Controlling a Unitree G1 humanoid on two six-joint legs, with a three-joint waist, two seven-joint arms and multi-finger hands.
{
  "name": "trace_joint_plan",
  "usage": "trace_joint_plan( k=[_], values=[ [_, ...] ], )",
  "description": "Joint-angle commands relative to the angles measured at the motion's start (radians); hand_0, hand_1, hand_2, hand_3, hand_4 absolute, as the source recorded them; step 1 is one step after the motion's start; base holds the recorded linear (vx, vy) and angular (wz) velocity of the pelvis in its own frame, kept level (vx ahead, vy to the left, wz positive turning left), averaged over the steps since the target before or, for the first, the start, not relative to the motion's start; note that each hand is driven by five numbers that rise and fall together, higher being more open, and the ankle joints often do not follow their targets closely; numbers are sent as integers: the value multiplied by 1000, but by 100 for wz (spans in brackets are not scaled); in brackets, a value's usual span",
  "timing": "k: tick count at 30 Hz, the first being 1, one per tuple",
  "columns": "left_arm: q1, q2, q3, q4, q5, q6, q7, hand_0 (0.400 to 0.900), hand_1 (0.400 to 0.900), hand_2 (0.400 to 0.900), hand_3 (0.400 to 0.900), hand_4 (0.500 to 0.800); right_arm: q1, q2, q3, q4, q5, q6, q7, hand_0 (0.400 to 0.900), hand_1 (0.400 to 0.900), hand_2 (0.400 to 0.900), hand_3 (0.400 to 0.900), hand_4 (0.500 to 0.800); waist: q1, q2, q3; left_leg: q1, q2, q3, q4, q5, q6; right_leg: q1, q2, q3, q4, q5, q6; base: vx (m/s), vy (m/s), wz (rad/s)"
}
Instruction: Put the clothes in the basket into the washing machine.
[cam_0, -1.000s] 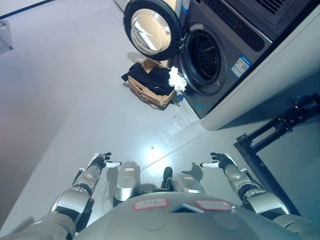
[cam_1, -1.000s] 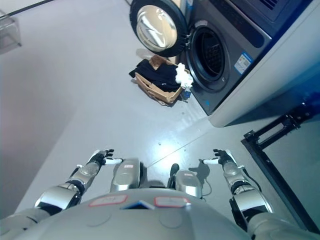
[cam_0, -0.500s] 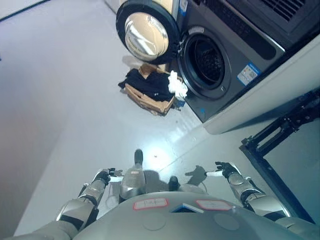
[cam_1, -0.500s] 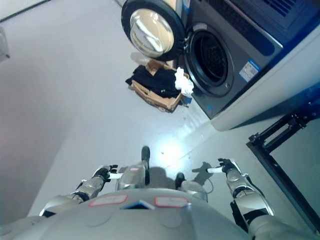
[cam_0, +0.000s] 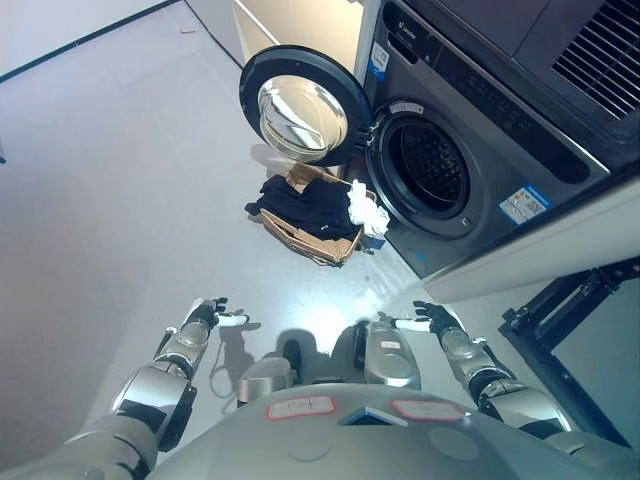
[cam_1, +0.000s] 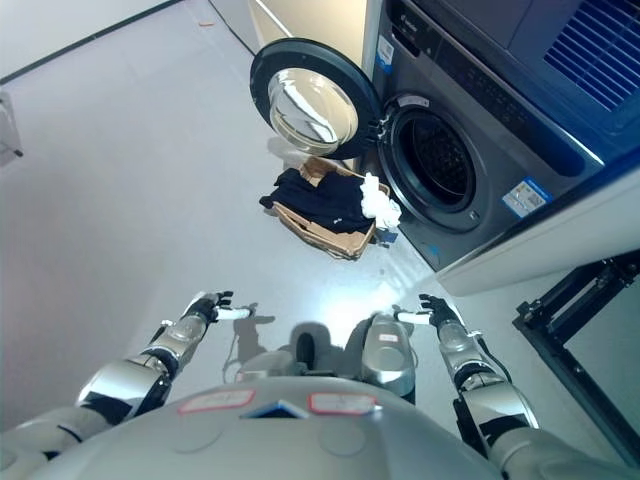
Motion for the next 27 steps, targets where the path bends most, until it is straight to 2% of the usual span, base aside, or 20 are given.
trace_joint_plan(
  k=[1, 4, 6, 8, 9, 10, 12, 14, 16, 18, 20, 22, 23, 25, 27],
  values=[
    [6, 30, 28, -13, 24, -43, 11, 900, 900, 900, 900, 800, 5, -68, -12, 25, -27, 7, -26, 900, 900, 900, 900, 800, -9, -39, -33, 11, -81, -30, 63, -79, -12, 24, -4, -10, -175, 235, 2, 521, -224, 39],
    [24, 31, 49, -10, 15, -48, 10, 900, 900, 900, 900, 800, 2, -78, -21, 0, -9, -4, -17, 900, 900, 900, 900, 800, -14, -44, -68, 53, -70, -53, 95, -135, -23, 54, 19, 40, -197, 250, -12, 404, -206, 34],
    [26, 30, 50, -11, 11, -49, 7, 900, 900, 900, 900, 800, -4, -83, -21, -5, -5, -7, -14, 900, 900, 900, 900, 800, -12, -38, -74, 59, -60, -57, 116, -131, -32, 62, 28, 41, -183, 245, -18, 282, -172, 13],
    [46, -2, 46, -27, -9, -64, 11, 900, 900, 900, 900, 800, 26, -70, 9, -65, -17, -27, -18, 900, 900, 900, 900, 800, -15, -20, -76, 4, -37, -45, 351, -37, -73, 101, 74, 49, -138, 200, -69, 319, -245, 4],
    [51, -13, 40, -33, -8, -61, 8, 900, 900, 900, 900, 800, 22, -73, 26, -82, -27, -25, -24, 900, 900, 900, 900, 800, -9, -27, -70, -76, -32, -28, 516, 31, -98, 129, 77, 49, -139, 180, -87, 184, -242, 5],
    [49, -15, 36, -41, -15, -61, 9, 900, 900, 900, 900, 800, 15, -73, 42, -89, -33, -22, -28, 900, 900, 900, 900, 800, 2, -43, -60, -141, -45, -23, 609, 71, -107, 155, 68, 54, -151, 166, -98, 140, -259, 1],
    [42, -12, 32, -51, -22, -57, 9, 900, 900, 900, 900, 800, -48, -102, 59, -134, -25, -5, -20, 900, 900, 900, 900, 800, 34, -74, -36, -247, -64, 1, 800, 90, -110, 195, 57, 52, -161, 150, -118, 142, -257, -10],
    [30, -16, 35, -64, -29, -52, 7, 900, 900, 900, 900, 800, -56, -136, 85, -175, -44, -5, -20, 900, 900, 900, 900, 800, 53, -88, -28, -306, -26, 40, 830, 98, -99, 226, 61, 55, -166, 128, -132, 191, -189, -25],
    [41, -9, 41, -68, -35, -57, 11, 900, 900, 900, 900, 800, -48, -157, 82, -205, -47, -8, -25, 900, 900, 900, 900, 800, 70, -88, -26, -351, 24, 56, 722, 94, -91, 246, 72, 63, -166, 104, -130, 210, -72, -33],
    [38, 2, 44, -65, -35, -51, 16, 900, 900, 900, 900, 800, -48, -160, 88, -204, -47, -9, -24, 900, 900, 900, 900, 800, 79, -84, -27, -330, 93, 65, 557, 91, -93, 268, 84, 66, -171, 81, -118, 225, 2, -21],
    [38, 11, 47, -61, -32, -48, 20, 900, 900, 900, 900, 800, -50, -166, 98, -209, -67, -8, -26, 900, 900, 900, 900, 800, 89, -67, -31, -300, 132, 46, 341, 102, -104, 291, 97, 67, -184, 60, -99, 223, 61, -20],
    [47, 8, 45, -59, -25, -48, 23, 900, 900, 900, 900, 800, -39, -175, 98, -220, -89, -6, -33, 900, 900, 900, 900, 800, 93, -46, -35, -283, 162, 15, 198, 138, -125, 317, 103, 74, -190, 35, -84, 202, 85, -17],
    [48, 8, 43, -59, -22, -48, 24, 900, 900, 900, 900, 800, -34, -176, 98, -226, -93, -5, -34, 900, 900, 900, 900, 800, 93, -39, -36, -276, 171, 15, 168, 152, -132, 324, 104, 74, -189, 29, -82, 164, 102, -1],
    [41, 4, 32, -55, -11, -46, 23, 900, 900, 900, 900, 800, -31, -182, 99, -225, -100, -5, -32, 900, 900, 900, 900, 800, 86, -21, -46, -257, 188, 60, 96, 170, -140, 338, 101, 59, -189, 15, -72, 151, 116, 0],
    [39, 0, 23, -54, -2, -45, 23, 900, 900, 900, 900, 800, -43, -185, 106, -211, -107, -5, -32, 900, 900, 900, 900, 800, 87, -11, -53, -242, 183, 44, 63, 170, -141, 343, 96, 65, -193, 10, -66, 145, 116, -11]
  ],
)
